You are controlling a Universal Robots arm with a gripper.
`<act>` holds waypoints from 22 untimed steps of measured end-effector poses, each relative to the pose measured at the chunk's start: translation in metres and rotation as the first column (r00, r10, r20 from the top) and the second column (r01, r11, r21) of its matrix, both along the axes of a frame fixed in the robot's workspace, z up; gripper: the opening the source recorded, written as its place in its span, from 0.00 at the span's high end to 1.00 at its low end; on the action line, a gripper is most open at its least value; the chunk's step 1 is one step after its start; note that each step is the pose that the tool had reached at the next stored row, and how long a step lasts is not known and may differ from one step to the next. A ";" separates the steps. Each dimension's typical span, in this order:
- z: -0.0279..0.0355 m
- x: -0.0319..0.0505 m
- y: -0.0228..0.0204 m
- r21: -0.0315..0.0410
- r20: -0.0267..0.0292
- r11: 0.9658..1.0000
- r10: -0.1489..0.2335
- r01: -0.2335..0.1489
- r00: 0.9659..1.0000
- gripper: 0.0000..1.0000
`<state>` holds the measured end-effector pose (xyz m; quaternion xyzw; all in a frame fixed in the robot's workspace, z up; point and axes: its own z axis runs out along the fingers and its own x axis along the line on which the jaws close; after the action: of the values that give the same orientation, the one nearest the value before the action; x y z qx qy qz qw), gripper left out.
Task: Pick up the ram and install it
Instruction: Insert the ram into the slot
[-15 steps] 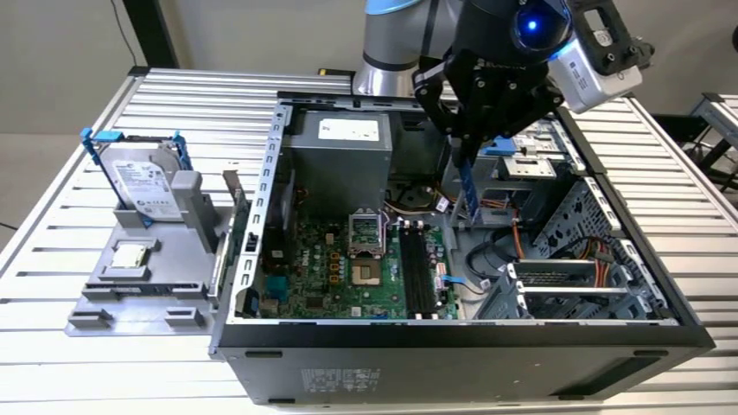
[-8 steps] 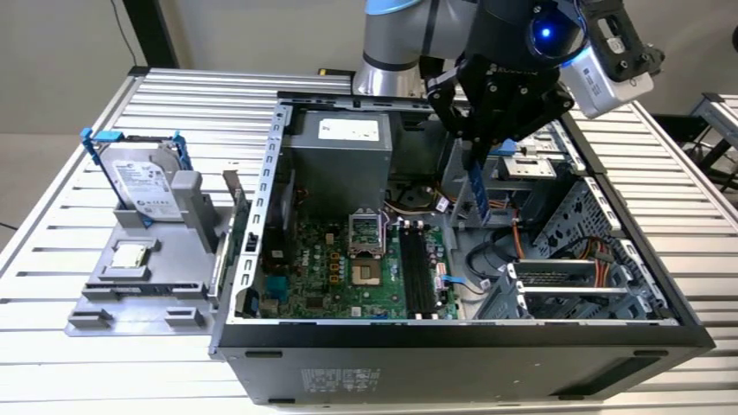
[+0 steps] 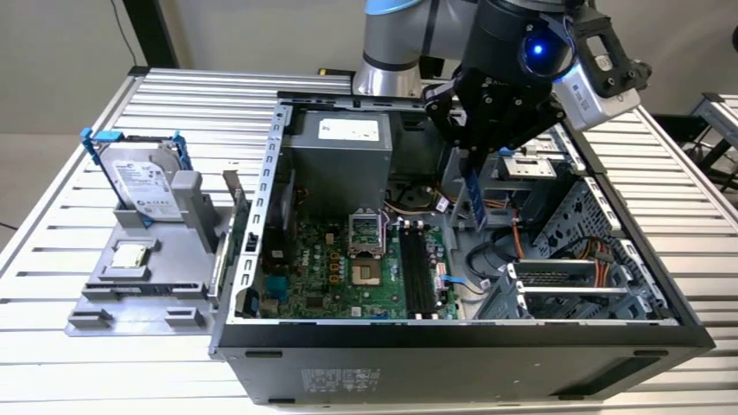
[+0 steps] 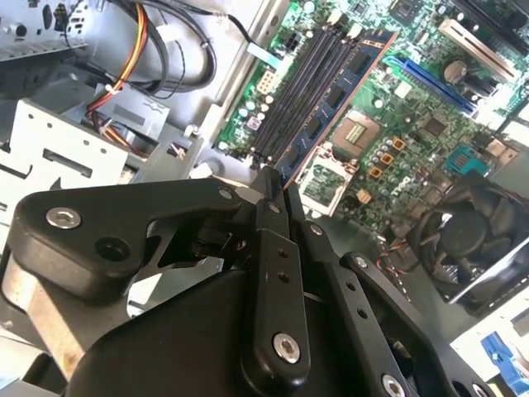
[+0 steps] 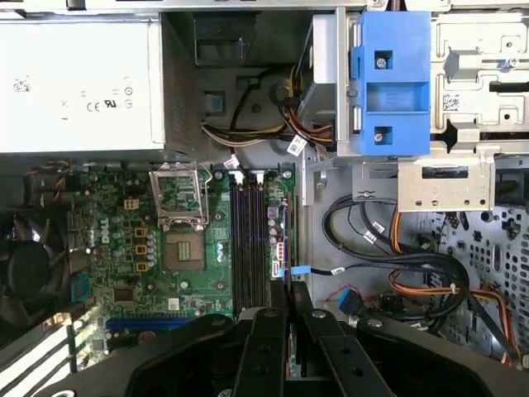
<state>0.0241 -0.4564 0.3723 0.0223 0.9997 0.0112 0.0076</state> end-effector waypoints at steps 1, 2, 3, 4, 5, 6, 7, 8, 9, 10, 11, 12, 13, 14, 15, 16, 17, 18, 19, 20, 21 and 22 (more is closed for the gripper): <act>-0.0012 0.0000 0.0003 0.000 0.000 1.000 0.000 0.000 1.000 1.00; -0.0024 0.0000 0.0008 0.000 0.000 1.000 0.000 0.000 1.000 1.00; -0.0031 0.0000 0.0014 0.000 0.000 1.000 0.000 0.000 1.000 1.00; -0.0031 0.0000 0.0014 0.000 0.000 1.000 0.000 0.000 1.000 1.00; -0.0031 0.0000 0.0013 0.000 0.000 1.000 0.000 0.000 1.000 1.00; -0.0031 0.0000 0.0013 0.000 0.000 1.000 0.000 0.000 1.000 1.00; -0.0031 0.0000 0.0013 0.000 0.000 1.000 0.000 0.000 1.000 1.00; -0.0031 0.0000 0.0013 0.000 0.000 1.000 0.000 0.000 1.000 1.00; -0.0031 -0.0001 0.0013 0.000 0.000 1.000 0.000 0.000 1.000 1.00; -0.0032 0.0000 0.0014 0.000 0.000 1.000 0.000 0.000 1.000 1.00; -0.0032 0.0000 0.0014 0.000 0.000 1.000 0.000 0.000 1.000 1.00; -0.0032 0.0000 0.0014 0.000 0.000 1.000 0.000 0.000 1.000 1.00; -0.0032 0.0000 0.0014 0.000 0.000 1.000 0.000 0.000 1.000 1.00; -0.0032 -0.0001 0.0013 0.000 0.000 1.000 0.000 0.000 1.000 1.00; -0.0032 -0.0001 0.0014 0.000 0.000 1.000 0.000 0.000 1.000 1.00; -0.0032 0.0000 0.0014 0.000 0.000 1.000 0.000 0.000 1.000 1.00; -0.0034 -0.0001 0.0018 0.000 0.000 1.000 -0.001 0.001 1.000 1.00; -0.0036 -0.0001 0.0031 0.000 0.000 1.000 -0.002 0.002 1.000 1.00; -0.0041 -0.0001 0.0045 0.000 0.000 1.000 -0.004 0.004 1.000 1.00; -0.0050 -0.0001 0.0059 0.000 0.000 1.000 -0.007 0.007 1.000 1.00; -0.0058 0.0000 0.0075 0.000 0.000 1.000 -0.009 0.009 1.000 1.00; -0.0067 0.0003 0.0084 0.000 0.000 1.000 -0.010 0.010 1.000 1.00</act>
<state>0.0244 -0.4480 0.3656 0.0275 0.9995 0.0111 0.0076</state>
